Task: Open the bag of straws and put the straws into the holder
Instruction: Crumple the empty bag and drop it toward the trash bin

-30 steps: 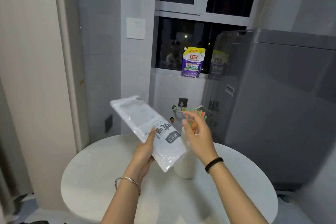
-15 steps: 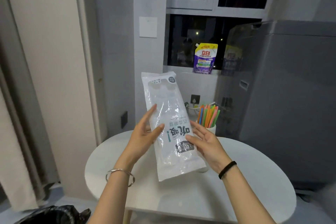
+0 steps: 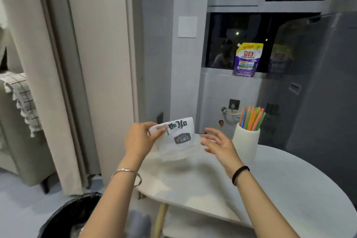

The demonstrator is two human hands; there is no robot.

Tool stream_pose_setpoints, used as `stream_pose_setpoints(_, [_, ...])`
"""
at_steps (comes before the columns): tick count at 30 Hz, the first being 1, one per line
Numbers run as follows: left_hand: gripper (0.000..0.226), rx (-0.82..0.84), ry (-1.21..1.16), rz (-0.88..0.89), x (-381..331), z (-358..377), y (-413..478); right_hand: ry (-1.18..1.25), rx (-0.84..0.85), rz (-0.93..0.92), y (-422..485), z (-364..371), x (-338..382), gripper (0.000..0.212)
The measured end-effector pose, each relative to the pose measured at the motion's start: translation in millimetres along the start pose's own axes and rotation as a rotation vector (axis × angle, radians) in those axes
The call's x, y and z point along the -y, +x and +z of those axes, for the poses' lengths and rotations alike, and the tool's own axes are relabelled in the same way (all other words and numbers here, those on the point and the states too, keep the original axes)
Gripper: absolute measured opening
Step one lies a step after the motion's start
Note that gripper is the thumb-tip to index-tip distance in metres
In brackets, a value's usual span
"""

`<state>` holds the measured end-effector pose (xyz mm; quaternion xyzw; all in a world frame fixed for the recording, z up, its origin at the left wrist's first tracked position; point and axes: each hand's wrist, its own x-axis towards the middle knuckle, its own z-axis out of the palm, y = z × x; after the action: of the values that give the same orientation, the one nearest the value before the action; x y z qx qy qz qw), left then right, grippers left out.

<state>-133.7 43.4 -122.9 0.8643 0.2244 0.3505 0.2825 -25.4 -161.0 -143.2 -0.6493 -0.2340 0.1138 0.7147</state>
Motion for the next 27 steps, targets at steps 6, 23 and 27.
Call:
stream_pose_setpoints(6, [0.051, -0.222, -0.419, -0.265, 87, -49, -1, -0.130, 0.141, 0.012, -6, 35, -14, 0.020])
stream_pose_setpoints(23, [0.038, -0.465, -0.864, -1.280, 297, -22, -180, -0.300, 0.495, 0.278, -31, 149, -90, 0.017])
stream_pose_setpoints(27, [0.035, -0.343, -0.779, -1.327, 310, -18, -183, -0.332, 0.541, 0.296, -35, 167, -95, 0.019])
